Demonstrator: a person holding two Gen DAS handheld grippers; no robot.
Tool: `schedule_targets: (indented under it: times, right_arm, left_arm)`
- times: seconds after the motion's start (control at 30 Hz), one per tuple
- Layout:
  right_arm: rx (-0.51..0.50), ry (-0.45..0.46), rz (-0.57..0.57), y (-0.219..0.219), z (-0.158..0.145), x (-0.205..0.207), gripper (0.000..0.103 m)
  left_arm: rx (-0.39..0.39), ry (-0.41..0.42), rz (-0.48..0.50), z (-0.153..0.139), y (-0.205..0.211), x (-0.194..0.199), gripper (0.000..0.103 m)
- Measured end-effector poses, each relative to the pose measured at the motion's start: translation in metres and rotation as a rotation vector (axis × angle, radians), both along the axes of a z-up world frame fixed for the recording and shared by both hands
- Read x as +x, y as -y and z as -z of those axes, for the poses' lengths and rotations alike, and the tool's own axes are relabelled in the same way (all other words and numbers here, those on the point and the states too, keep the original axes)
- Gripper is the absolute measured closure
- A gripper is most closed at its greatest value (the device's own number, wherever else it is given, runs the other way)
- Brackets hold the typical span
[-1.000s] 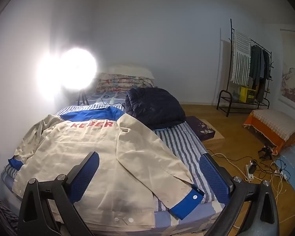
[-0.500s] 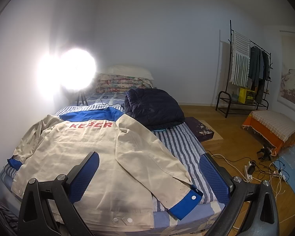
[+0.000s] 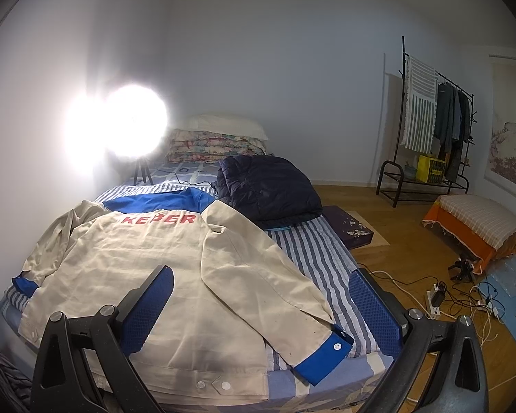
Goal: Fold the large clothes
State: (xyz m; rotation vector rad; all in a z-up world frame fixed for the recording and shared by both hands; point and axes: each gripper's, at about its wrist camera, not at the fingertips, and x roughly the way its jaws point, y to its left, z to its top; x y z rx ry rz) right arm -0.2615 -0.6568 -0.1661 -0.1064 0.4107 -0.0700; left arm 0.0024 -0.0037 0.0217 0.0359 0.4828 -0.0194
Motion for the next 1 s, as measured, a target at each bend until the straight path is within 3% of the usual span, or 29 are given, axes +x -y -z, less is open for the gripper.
schedule_targets:
  times: [1.0]
  right_arm:
    - [-0.009, -0.007, -0.007, -0.0027, 0.0, 0.0019, 0.0]
  left_arm:
    - [-0.001, 0.001, -0.002, 0.0051, 0.003, -0.0028, 0.0]
